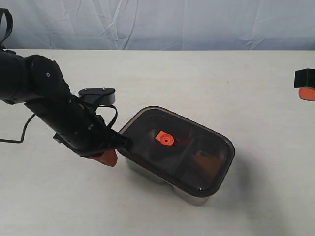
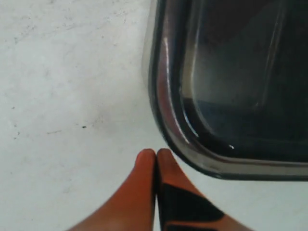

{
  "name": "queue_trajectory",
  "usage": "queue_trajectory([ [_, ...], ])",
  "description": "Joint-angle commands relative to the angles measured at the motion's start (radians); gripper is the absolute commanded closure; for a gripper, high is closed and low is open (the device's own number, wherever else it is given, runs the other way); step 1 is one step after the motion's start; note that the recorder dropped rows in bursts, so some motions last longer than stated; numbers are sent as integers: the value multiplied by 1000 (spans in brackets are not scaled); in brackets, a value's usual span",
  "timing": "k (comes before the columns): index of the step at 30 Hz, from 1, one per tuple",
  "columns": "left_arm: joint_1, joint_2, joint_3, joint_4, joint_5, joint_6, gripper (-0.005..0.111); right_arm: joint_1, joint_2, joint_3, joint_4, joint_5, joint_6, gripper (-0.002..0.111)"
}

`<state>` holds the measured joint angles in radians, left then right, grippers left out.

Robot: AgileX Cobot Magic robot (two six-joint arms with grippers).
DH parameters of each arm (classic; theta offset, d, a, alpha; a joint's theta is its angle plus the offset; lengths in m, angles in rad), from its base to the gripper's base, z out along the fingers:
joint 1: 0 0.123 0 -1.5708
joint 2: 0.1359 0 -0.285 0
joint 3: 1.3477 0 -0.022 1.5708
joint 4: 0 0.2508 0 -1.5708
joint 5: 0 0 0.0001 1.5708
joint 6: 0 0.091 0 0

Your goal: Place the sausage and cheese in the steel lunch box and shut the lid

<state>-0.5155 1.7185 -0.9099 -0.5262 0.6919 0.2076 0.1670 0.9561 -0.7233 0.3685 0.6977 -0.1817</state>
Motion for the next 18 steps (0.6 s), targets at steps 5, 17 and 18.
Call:
queue_trajectory([
  [5, -5, 10, -22, -16, 1, 13, 107, 4, 2, 4, 1, -1, -3, 108],
  [17, -5, 10, -63, 230, 43, -171, 107, 4, 2, 4, 1, 1, -6, 108],
  [18, -5, 10, -75, 230, 40, -171, 107, 4, 2, 4, 1, 1, -6, 108],
])
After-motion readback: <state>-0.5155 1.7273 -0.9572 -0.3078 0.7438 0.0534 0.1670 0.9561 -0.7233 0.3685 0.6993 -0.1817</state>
